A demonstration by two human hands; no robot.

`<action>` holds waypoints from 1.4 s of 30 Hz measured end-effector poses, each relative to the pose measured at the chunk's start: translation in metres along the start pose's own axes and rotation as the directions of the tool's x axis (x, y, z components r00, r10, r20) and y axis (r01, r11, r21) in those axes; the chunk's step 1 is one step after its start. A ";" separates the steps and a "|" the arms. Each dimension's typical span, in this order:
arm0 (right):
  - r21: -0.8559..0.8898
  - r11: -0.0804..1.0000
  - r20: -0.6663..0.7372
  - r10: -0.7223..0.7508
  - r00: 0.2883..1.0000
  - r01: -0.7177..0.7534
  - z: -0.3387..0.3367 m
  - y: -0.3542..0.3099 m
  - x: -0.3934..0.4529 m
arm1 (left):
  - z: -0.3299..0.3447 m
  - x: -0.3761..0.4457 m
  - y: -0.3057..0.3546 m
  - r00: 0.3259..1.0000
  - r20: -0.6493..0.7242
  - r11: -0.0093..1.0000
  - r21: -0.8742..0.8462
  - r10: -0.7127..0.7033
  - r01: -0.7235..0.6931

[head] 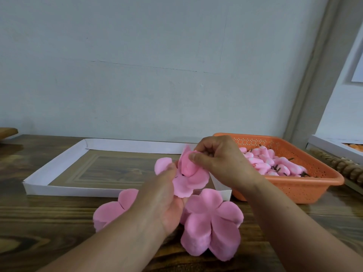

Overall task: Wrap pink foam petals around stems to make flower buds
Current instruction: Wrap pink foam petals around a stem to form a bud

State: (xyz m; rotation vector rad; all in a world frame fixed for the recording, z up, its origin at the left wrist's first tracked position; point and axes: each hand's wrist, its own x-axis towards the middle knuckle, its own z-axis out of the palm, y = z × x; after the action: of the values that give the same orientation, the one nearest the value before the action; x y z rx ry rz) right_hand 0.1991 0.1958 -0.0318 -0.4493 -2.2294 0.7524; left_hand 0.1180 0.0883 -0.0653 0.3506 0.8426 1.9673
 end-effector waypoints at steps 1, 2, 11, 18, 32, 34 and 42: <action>0.009 1.000 -0.005 0.015 1.000 -0.015 0.001 0.000 0.000 | 0.000 0.000 0.000 1.000 -0.028 1.000 0.002 0.003 -0.003; 0.018 0.999 -0.004 0.027 1.000 -0.027 0.002 0.000 0.000 | 0.000 0.000 0.000 0.999 -0.046 1.000 0.010 0.001 0.000; -0.020 0.997 0.075 0.070 0.995 -0.069 0.006 0.001 -0.001 | -0.002 0.002 0.004 0.988 -0.149 0.989 0.140 -0.025 0.047; -0.118 0.985 -0.045 0.118 0.992 -0.123 0.021 -0.002 -0.002 | -0.002 0.003 -0.004 0.989 -0.150 0.986 0.167 0.016 0.009; -0.133 0.976 -0.115 0.156 0.981 -0.170 0.026 -0.009 -0.006 | -0.013 0.006 -0.014 0.981 -0.120 0.927 0.360 0.155 -0.102; -0.144 0.975 -0.096 0.158 0.983 -0.171 0.026 -0.009 -0.007 | -0.013 0.007 -0.014 0.980 -0.133 0.930 0.356 0.149 -0.093; -0.158 0.977 -0.039 0.141 0.989 -0.146 0.027 -0.013 -0.009 | -0.023 0.019 -0.012 0.966 -0.206 0.914 0.401 0.158 -0.064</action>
State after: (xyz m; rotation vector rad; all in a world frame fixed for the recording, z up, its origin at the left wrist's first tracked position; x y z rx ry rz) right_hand 0.1840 0.1709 -0.0433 -0.7022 -2.2586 0.6373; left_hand 0.1039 0.0986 -0.0917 0.4098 1.4066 1.9629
